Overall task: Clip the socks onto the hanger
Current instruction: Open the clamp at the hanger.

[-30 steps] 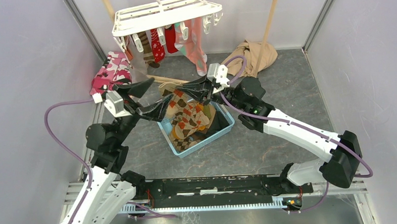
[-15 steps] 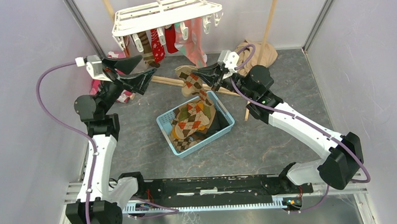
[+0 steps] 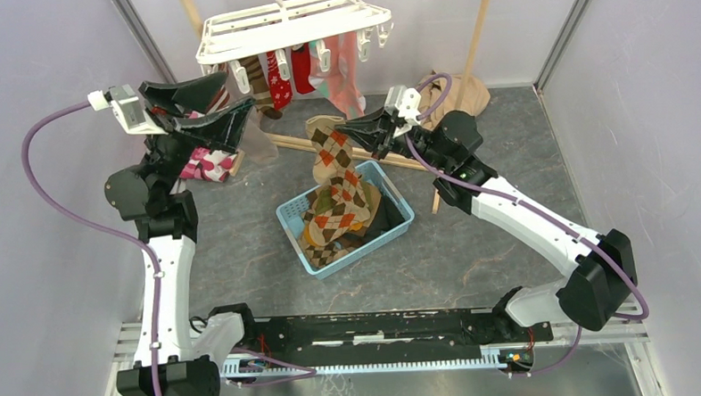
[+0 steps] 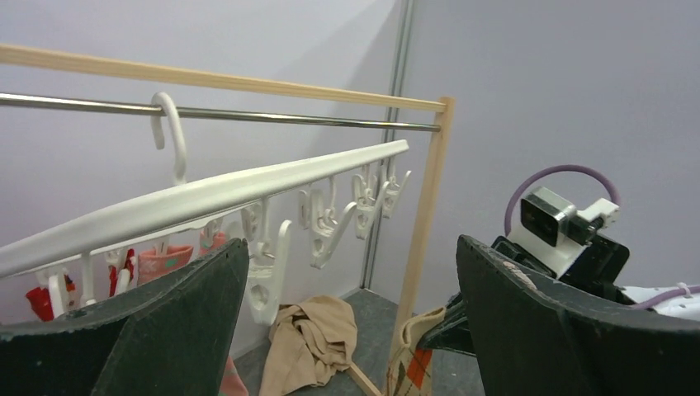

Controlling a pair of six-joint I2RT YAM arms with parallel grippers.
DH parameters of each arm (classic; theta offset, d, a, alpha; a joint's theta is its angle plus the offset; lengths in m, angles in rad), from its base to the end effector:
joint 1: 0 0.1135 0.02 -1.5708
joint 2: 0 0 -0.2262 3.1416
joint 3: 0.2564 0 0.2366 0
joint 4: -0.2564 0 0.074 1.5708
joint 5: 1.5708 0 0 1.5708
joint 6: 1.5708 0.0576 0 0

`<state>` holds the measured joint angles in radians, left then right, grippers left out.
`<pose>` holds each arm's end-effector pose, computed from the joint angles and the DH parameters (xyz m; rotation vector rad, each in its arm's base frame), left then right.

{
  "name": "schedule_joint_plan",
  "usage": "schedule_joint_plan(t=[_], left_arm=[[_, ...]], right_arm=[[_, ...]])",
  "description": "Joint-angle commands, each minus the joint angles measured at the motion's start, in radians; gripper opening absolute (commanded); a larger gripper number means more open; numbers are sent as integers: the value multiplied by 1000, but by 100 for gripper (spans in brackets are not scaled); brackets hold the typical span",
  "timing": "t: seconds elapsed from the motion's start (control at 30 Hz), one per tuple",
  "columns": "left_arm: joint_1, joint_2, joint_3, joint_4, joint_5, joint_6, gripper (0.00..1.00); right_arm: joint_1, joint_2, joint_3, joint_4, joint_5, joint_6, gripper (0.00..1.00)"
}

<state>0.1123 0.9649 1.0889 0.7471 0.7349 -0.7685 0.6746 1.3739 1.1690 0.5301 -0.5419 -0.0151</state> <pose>0.1892 -0.0175 0.4766 0.3636 0.9326 -0.8591 0.2383 0.2286 0.3869 -0.8824 1.0185 0.8970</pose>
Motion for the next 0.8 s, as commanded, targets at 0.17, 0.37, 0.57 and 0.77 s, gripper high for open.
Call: schedule_joint_plan(t=[0.17,0.37,0.57,0.77], left_arm=[[13,-9,18,-224,-85,126,97],[13,43,46,-202,-43,183,92],[12,92,68,-148,-32,180,84],[13,116,63,-43,-18,116,82]], right_arm=[[-12,1,36,97,-35,49,0],[-13,10,43,106,-49,55,0],[-17,10,40,112,-56,59,0],[-23,12,40,123,-58,64,0]])
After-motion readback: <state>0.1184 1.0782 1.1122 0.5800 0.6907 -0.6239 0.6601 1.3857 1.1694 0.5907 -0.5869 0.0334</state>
